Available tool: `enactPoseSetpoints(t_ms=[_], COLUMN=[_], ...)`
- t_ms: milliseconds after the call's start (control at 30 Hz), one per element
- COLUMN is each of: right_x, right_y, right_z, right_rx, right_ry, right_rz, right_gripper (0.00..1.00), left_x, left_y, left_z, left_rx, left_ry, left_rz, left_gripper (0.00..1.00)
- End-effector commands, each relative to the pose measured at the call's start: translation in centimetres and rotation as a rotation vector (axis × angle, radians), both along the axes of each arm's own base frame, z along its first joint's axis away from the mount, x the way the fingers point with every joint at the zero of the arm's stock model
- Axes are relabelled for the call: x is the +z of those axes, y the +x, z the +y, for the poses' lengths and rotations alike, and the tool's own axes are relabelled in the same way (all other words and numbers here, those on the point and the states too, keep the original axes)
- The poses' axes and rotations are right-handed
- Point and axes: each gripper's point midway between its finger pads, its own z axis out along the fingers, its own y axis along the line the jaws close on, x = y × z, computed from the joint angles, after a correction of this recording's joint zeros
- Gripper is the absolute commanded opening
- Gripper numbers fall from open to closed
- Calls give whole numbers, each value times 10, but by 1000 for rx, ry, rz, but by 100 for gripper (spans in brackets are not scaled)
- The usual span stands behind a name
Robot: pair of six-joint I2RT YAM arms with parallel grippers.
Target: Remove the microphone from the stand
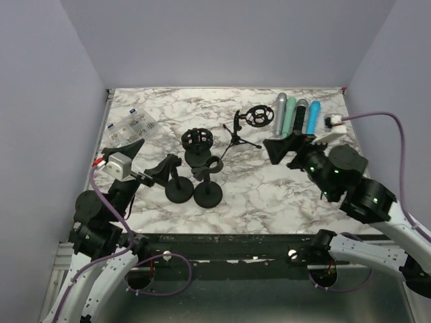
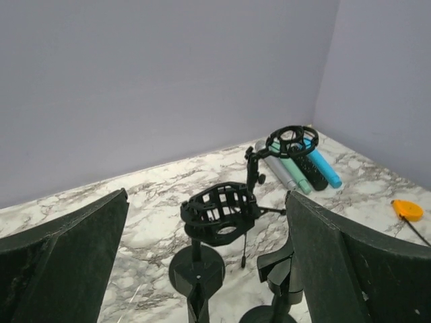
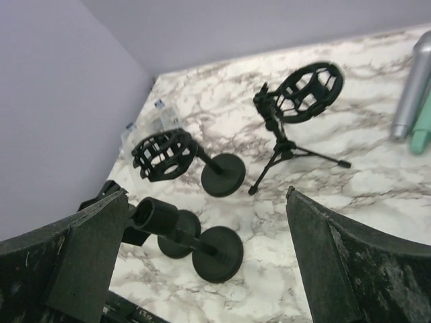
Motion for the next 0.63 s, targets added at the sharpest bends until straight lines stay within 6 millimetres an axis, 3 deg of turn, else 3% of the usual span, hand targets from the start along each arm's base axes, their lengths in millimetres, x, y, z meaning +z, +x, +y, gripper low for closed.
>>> enactPoseSetpoints(t_ms=[0, 200, 333, 433, 600], right_x=[19, 49, 58, 60, 53], right_y=[-14, -39, -49, -57, -57], right_z=[-57, -120, -151, -164, -168], right_rx=[-108, -230, -306, -327, -354], right_ry=[-39, 86, 152, 210, 203], right_rz=[-103, -198, -228, -229, -180], right_gripper=[100, 100, 100, 100, 100], left_x=[10, 25, 29, 28, 33], left_y=[-24, -59, -67, -68, -72], left_z=[19, 39, 49, 52, 49], left_rx=[34, 47, 83, 94, 65], left_ry=[-119, -193, -204, -209, -245], left_rz=[-4, -44, -48, -35, -41], left_gripper=[99, 98, 99, 99, 99])
